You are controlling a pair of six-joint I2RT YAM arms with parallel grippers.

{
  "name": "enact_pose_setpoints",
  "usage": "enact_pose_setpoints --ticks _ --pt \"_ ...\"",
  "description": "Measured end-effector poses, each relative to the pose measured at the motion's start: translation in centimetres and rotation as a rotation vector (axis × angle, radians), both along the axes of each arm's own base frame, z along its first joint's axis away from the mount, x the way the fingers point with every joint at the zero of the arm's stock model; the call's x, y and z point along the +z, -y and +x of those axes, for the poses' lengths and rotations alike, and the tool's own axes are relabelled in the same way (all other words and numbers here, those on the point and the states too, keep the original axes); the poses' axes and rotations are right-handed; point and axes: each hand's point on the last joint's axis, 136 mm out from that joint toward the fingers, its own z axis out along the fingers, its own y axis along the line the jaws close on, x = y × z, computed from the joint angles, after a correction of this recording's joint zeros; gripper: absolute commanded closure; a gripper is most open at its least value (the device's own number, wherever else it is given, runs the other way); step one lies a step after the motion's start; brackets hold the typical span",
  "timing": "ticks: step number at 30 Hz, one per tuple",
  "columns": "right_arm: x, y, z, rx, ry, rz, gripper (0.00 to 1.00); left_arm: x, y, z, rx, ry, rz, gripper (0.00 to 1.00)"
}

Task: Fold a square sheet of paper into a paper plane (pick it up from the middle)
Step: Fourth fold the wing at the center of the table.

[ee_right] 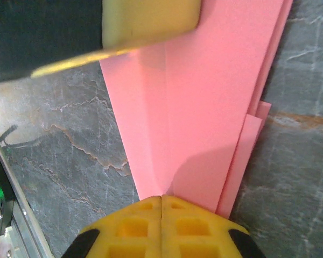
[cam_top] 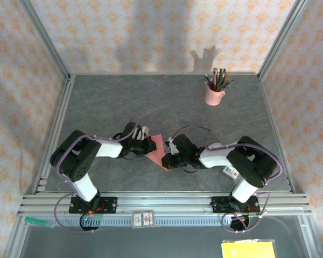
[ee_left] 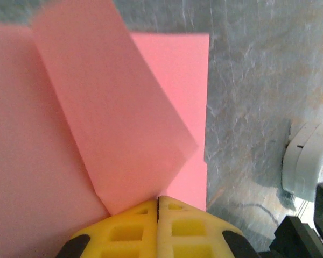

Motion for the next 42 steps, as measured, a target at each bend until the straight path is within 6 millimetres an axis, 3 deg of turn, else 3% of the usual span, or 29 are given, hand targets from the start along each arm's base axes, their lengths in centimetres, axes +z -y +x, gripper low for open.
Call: enact_pose_setpoints --ticks 6,22,25,28,31,34,38,40,42 --pt "0.0 0.0 0.0 -0.001 0.001 -0.003 1.00 0.0 -0.2 1.1 -0.002 -0.006 0.005 0.93" --pt "0.0 0.0 0.0 0.004 0.006 -0.003 1.00 0.2 -4.0 6.7 0.109 0.044 0.067 0.88" --pt "0.2 0.2 -0.1 0.003 0.000 -0.008 1.00 0.8 -5.5 7.8 0.154 0.069 0.087 0.84" --pt "0.4 0.4 -0.3 0.000 -0.016 -0.023 0.94 2.6 -5.8 8.2 0.171 0.110 0.077 0.81" --pt "0.8 0.9 -0.6 -0.015 -0.038 -0.043 0.86 5.4 -5.9 7.9 0.179 0.171 0.045 0.77" --pt "2.8 0.9 -0.3 -0.027 -0.013 -0.028 0.80 7.3 -6.1 6.9 0.191 0.210 0.015 0.74" --pt "6.9 0.7 1.6 -0.072 0.084 0.035 0.71 7.5 -6.4 4.9 0.197 0.208 -0.014 0.69" --pt "7.7 1.1 2.9 -0.105 0.112 0.043 0.68 7.1 -6.5 4.1 0.199 0.193 -0.022 0.68" --pt "7.5 1.7 4.0 -0.138 0.119 0.033 0.57 6.7 -6.6 3.6 0.201 0.175 -0.027 0.69"
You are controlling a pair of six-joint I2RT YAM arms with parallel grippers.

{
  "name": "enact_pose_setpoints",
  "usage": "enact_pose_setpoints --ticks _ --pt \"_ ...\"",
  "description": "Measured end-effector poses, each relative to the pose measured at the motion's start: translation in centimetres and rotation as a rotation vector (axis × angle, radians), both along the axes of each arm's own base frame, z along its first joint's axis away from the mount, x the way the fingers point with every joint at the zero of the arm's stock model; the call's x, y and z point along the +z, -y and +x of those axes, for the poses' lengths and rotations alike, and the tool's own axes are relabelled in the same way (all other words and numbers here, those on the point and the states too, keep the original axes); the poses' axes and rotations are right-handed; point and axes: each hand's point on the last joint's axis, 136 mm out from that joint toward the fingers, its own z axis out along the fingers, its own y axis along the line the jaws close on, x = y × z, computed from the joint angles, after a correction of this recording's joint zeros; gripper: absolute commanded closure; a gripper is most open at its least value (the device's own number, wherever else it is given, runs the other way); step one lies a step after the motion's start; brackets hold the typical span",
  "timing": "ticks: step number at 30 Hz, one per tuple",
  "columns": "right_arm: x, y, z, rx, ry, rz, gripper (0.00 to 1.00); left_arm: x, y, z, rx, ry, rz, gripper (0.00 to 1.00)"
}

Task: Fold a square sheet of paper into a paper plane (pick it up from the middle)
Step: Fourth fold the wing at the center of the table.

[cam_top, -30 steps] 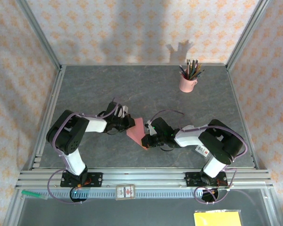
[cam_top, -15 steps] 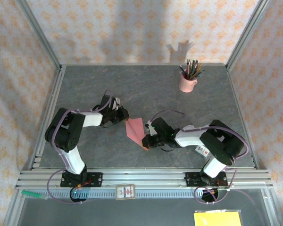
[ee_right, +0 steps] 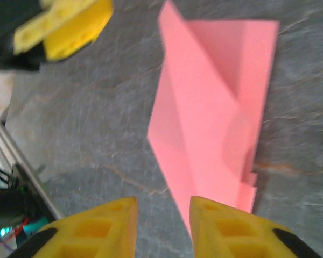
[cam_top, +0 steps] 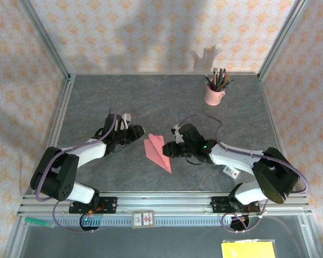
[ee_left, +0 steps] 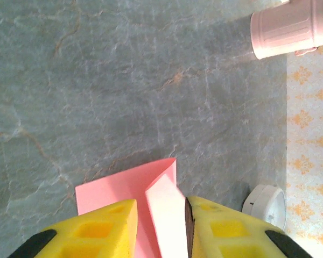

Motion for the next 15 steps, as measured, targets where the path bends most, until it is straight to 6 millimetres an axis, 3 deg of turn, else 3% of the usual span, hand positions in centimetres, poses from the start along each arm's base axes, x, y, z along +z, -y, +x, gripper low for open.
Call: enact_pose_setpoints --ticks 5,15 --pt "-2.3 0.5 0.5 -0.016 -0.037 -0.051 0.57 -0.2 0.2 -0.4 -0.011 -0.012 -0.010 0.68" --pt "-4.6 0.4 0.3 0.010 -0.066 -0.088 0.61 -0.2 0.2 -0.4 -0.011 -0.011 -0.010 0.68"
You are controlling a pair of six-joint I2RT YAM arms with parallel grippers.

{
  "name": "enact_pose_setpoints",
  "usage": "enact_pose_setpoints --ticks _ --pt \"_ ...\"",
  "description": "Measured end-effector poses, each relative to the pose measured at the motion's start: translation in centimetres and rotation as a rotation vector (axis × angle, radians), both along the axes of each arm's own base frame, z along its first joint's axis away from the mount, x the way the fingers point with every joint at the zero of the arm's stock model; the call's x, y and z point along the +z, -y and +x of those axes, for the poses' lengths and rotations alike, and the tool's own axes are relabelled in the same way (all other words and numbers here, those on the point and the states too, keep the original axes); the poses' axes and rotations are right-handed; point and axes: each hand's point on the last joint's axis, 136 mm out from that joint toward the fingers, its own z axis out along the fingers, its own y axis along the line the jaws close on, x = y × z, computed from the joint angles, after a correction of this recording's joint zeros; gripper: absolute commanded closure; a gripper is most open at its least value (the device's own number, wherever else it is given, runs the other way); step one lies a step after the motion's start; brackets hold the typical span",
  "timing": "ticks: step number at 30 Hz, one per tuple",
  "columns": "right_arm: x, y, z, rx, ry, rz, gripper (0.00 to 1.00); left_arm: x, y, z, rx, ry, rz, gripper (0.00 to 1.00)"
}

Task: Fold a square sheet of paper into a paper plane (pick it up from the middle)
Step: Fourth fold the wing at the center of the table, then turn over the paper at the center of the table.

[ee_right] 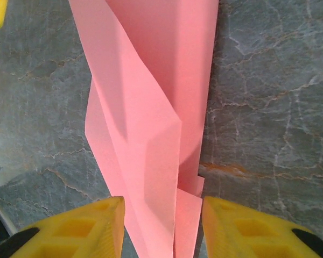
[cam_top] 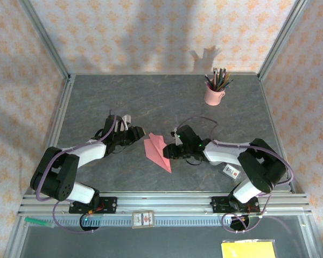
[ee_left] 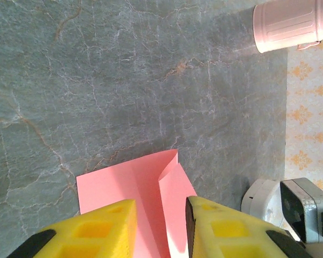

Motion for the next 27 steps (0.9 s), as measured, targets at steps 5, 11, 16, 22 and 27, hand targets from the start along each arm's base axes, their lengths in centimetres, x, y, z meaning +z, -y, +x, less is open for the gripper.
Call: enact_pose_setpoints --ticks 5,11,16,22,27 --pt "-0.3 -0.5 0.0 0.018 -0.009 0.017 0.65 0.0 0.0 0.0 0.000 0.000 0.000 0.69" --pt "-0.2 -1.0 -0.2 0.035 -0.017 0.040 0.72 0.0 0.0 0.0 0.000 -0.001 0.000 0.69" --pt "-0.2 -1.5 -0.3 0.049 -0.024 0.064 0.77 -0.1 0.0 0.0 0.000 -0.003 0.001 0.69" --pt "-0.2 -2.0 -0.4 0.061 -0.036 0.091 0.81 -0.3 0.0 0.0 0.000 -0.008 0.003 0.69" --pt "-0.1 -2.2 -0.5 0.070 -0.039 0.102 0.88 -0.2 0.0 0.0 -0.001 -0.007 0.004 0.69"
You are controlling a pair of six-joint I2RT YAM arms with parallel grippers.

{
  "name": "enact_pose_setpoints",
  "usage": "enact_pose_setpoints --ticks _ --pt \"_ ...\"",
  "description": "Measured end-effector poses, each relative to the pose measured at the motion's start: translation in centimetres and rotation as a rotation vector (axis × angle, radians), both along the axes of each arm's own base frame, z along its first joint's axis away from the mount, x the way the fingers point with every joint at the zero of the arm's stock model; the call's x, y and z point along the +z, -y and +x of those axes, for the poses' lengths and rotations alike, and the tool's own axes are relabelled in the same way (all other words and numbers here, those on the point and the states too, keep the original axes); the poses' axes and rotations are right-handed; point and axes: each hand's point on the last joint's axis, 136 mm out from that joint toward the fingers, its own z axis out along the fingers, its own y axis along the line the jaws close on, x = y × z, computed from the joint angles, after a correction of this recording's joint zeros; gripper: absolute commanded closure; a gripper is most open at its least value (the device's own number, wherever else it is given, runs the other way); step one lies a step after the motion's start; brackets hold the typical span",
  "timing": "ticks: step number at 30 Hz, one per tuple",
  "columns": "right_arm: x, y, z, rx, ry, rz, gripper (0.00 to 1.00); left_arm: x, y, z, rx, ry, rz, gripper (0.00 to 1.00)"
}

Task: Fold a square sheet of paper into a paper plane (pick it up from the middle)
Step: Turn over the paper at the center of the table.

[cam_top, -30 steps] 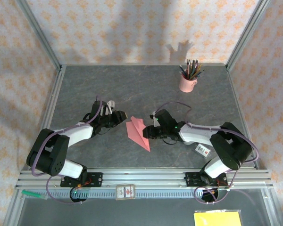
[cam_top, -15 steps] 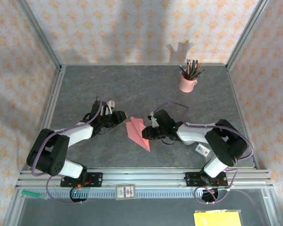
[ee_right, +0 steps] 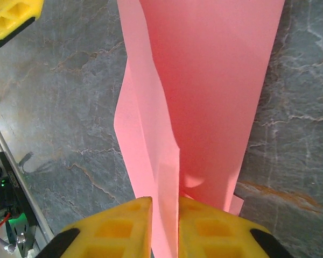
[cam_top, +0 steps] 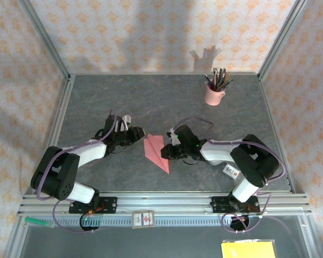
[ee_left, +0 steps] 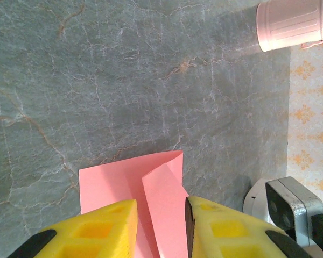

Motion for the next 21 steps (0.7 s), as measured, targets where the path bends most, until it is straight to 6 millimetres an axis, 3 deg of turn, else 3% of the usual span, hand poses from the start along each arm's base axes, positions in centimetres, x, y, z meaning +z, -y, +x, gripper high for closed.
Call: enact_pose_setpoints --ticks 5,10,16,21 --pt "-0.4 0.1 0.0 0.007 0.005 -0.011 0.99 0.1 0.0 0.1 0.000 0.002 0.000 0.69" --pt "0.3 1.7 1.1 -0.034 0.073 -0.111 1.00 0.7 0.1 0.4 0.001 0.007 -0.001 0.69" --pt "6.2 5.6 5.9 -0.218 0.308 -0.334 1.00 2.8 -0.1 0.5 0.011 0.062 -0.011 0.68" --pt "9.5 9.6 7.9 -0.373 0.460 -0.584 1.00 3.2 -0.3 0.7 0.025 0.079 -0.005 0.68"
